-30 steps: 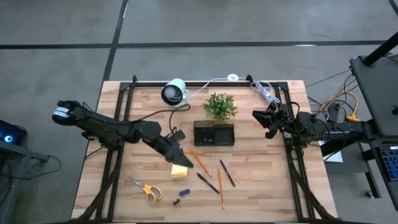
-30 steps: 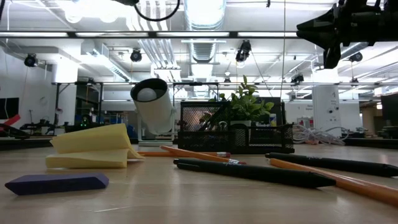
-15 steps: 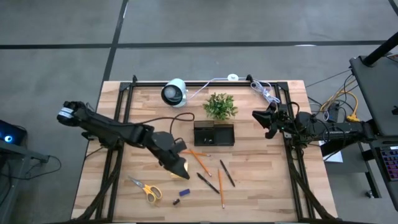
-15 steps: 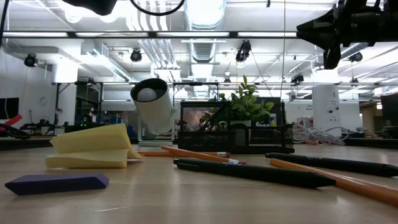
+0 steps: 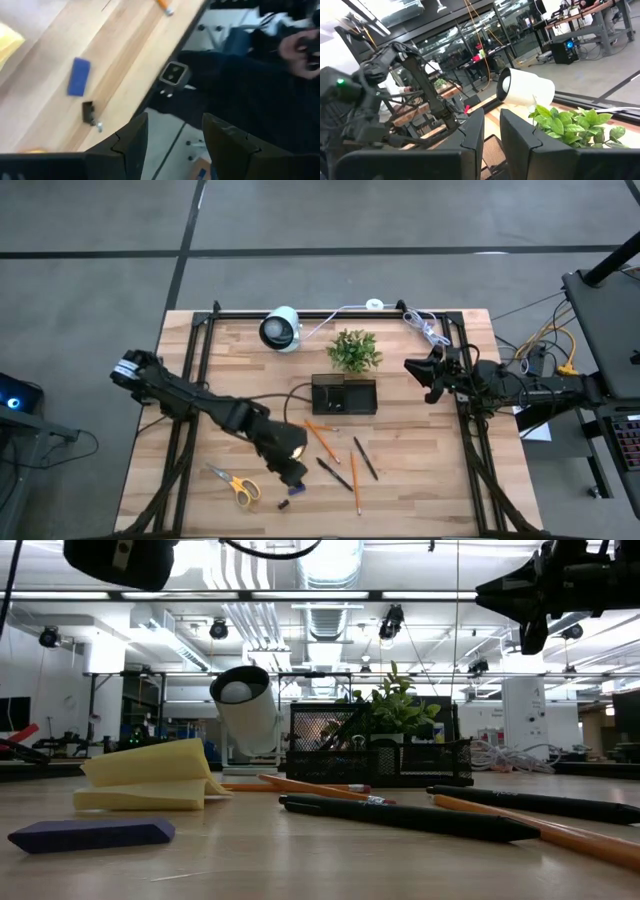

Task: Pick and place office supplies into organizer
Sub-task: Put the black binder clip into the black desk organizer

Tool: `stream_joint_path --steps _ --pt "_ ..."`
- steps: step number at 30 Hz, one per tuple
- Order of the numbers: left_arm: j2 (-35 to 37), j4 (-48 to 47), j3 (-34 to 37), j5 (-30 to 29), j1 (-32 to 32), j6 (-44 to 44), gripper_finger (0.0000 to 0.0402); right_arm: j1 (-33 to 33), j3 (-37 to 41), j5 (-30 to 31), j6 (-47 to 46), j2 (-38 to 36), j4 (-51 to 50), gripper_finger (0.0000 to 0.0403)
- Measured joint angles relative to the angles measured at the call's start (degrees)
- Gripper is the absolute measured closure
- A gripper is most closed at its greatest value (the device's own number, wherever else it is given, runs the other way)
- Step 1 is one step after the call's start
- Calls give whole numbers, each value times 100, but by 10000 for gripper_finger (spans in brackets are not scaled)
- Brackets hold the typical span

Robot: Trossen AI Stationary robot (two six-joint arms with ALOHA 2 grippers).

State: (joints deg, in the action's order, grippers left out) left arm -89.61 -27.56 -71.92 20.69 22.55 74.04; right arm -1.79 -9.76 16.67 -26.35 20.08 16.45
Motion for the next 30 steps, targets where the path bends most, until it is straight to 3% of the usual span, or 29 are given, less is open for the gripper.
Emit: stream_joint_path --steps 7,15,30 --pt "-410 -950 -292 -108 280 55 231 1 0 -2 0 126 0 351" --pt "-621 -960 -389 -765 537 303 231 -2 0 1 -2 191 1 351" --pt "-1197 -1201 -646 -764 862 861 231 0 0 0 -2 189 -20 351"
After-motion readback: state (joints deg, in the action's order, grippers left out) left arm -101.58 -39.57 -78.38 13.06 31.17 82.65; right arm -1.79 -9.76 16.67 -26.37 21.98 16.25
